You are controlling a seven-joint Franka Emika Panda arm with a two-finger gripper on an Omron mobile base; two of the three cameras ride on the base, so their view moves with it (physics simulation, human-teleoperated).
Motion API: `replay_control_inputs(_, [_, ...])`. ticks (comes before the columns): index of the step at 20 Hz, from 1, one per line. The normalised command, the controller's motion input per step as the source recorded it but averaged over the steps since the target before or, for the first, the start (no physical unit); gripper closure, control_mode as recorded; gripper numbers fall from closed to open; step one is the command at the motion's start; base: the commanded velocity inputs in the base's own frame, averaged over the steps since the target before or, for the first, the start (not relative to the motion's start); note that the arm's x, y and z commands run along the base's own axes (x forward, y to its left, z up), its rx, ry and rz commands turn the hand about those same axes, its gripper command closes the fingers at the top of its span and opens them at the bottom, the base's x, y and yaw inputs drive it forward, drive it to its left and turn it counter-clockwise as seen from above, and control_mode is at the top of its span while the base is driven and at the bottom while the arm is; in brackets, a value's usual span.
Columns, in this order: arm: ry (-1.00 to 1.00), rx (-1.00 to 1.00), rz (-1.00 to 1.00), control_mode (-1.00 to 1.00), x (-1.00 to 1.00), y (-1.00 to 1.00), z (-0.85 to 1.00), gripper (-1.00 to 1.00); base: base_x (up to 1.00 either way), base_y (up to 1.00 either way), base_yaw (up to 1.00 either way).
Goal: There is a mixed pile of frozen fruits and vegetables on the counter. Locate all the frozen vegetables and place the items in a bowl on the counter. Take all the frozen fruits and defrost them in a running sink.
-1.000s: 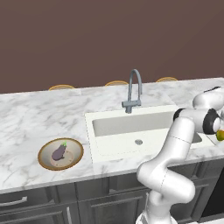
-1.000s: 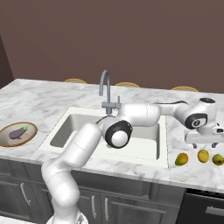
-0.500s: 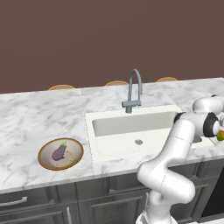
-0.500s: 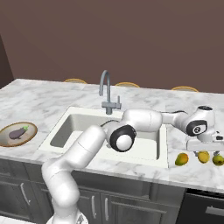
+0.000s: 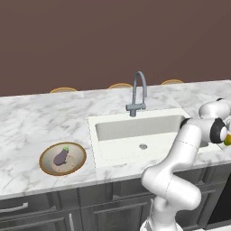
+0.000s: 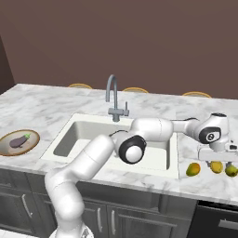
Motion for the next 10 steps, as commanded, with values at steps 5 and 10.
replay_control_inputs(5, [0.03, 0.06, -0.01, -1.00, -0.10, 0.06, -0.24, 1.00, 0.00, 0.00, 0.00])
replay_control_inputs(10, [0.03, 0.02, 0.00, -1.00, -0.08, 0.08, -0.08, 1.00, 0.00, 0.00, 0.00])
